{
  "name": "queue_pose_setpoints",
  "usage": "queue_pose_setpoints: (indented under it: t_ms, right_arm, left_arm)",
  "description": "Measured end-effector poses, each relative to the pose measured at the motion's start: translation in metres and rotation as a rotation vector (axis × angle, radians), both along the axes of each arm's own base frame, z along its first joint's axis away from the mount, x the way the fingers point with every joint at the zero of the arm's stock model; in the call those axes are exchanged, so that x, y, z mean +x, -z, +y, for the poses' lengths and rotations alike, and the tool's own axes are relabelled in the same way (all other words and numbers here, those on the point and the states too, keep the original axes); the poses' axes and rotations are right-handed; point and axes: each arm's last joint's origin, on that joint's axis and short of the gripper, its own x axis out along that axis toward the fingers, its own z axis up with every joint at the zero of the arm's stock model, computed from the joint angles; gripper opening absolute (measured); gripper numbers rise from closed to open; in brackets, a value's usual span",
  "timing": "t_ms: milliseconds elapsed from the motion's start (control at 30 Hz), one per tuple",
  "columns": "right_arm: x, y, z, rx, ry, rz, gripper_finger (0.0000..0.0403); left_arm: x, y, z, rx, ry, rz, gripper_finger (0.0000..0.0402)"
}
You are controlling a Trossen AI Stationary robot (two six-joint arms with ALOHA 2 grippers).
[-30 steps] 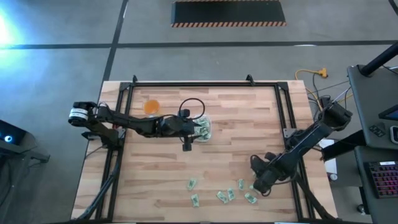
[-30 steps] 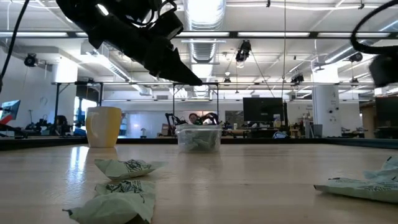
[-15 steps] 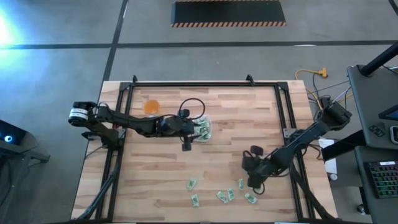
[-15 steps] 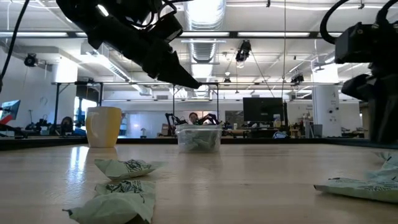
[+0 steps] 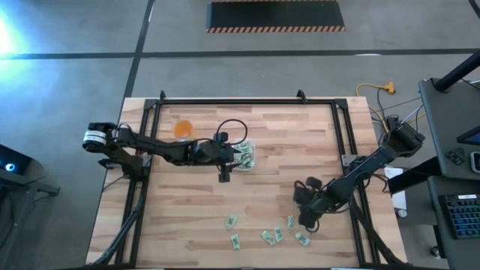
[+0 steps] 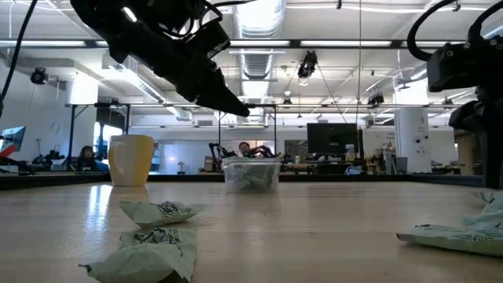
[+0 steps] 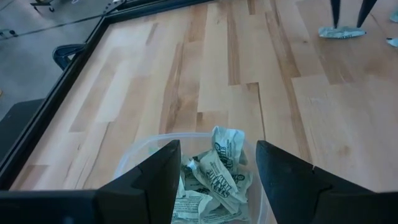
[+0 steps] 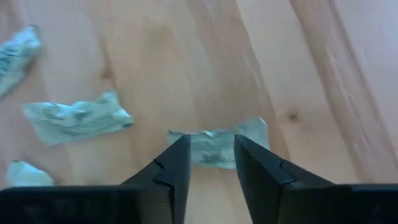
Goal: Pick and place Stevia / Truvia into bins
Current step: Put the stevia packet into the bin
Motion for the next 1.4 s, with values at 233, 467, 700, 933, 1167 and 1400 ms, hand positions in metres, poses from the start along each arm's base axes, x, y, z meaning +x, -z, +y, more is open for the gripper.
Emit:
queue_pose_setpoints:
  t_ms: [233, 467, 700, 933, 1167, 1400]
  right_arm:
    - [-0.004, 0.008, -0.003, -0.017, 0.066, 0.038, 0.0165]
    - [-0.004, 0.014, -0.003, 0.002, 0.070, 0.017, 0.0202]
    - [-0.004, 0.014, -0.004, -0.005, 0.048, 0.018, 0.0185]
    - [0.002, 0.006, 0.001, -0.022, -0.067, -0.010, 0.0110]
    - [0.014, -0.010, 0.009, -0.068, -0.191, -0.080, 0.0055]
    - [0.028, -0.028, 0.008, -0.359, -0.272, -0.229, 0.0038]
  left_arm:
    - [0.000, 0.000, 0.000, -0.001, 0.000, 0.000, 0.0193]
    - [0.000, 0.000, 0.000, -0.001, -0.001, 0.000, 0.0193]
    - [0.000, 0.000, 0.000, -0.002, -0.001, -0.001, 0.0193]
    - [0.000, 0.000, 0.000, -0.001, -0.001, -0.001, 0.0193]
    - [0.000, 0.000, 0.000, 0.000, 0.000, -0.001, 0.0193]
    - [0.000, 0.001, 0.000, 0.000, 0.000, 0.011, 0.0193]
